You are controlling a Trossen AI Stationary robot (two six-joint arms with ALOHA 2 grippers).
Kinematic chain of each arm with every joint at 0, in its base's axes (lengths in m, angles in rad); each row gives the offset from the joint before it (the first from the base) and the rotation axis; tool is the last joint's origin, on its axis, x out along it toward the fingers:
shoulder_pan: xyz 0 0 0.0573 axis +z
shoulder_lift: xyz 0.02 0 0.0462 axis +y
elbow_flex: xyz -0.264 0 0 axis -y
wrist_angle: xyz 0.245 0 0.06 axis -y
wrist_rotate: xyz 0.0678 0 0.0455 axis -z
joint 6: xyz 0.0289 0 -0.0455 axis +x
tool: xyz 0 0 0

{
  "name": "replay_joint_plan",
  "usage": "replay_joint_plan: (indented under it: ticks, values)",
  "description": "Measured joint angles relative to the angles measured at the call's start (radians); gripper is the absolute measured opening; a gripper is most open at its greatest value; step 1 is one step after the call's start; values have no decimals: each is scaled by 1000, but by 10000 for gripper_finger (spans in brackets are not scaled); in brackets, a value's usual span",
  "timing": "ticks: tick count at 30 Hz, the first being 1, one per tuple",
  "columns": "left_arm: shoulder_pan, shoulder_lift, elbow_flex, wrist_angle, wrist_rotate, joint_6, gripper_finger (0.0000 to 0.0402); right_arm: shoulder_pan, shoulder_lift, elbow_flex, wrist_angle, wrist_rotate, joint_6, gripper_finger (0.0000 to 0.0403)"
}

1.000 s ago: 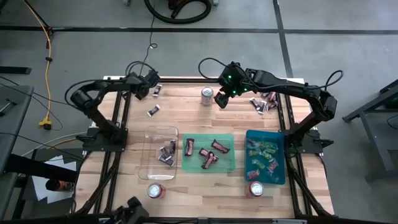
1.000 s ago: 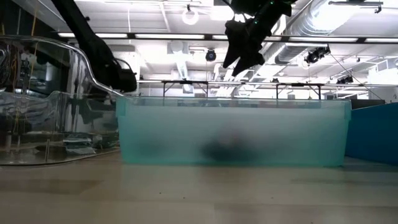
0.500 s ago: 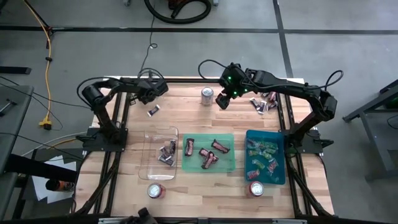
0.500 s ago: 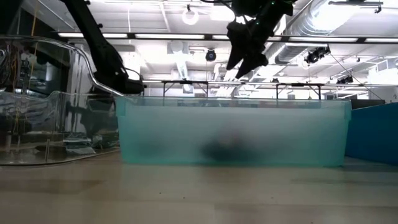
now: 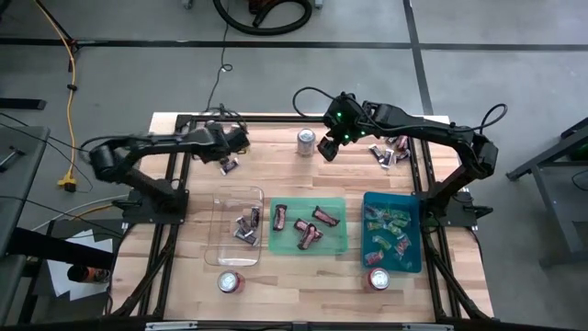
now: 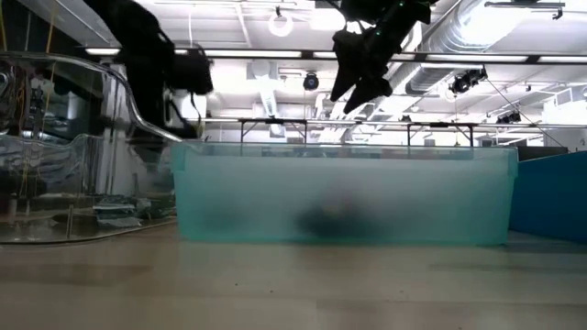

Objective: Organize candy in baskets
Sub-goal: Put the brown chocolate bar into the green bin

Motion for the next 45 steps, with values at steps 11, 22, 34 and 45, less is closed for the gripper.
replay_joint_plan:
  ticks: [11, 22, 34, 45]
  values:
    - [220, -213, 2, -57, 451, 894, 31, 0, 0, 0, 86, 0, 108, 261]
    - [223, -123, 2, -109, 469, 1429, 196, 0, 0, 0, 97, 0, 327, 261]
    - [135, -106, 2, -15, 376, 1787, 250, 0, 0, 0, 97, 74, 342, 261]
    - [134, -35, 2, -9, 402, 2087, 250, 0, 0, 0, 97, 77, 269, 261]
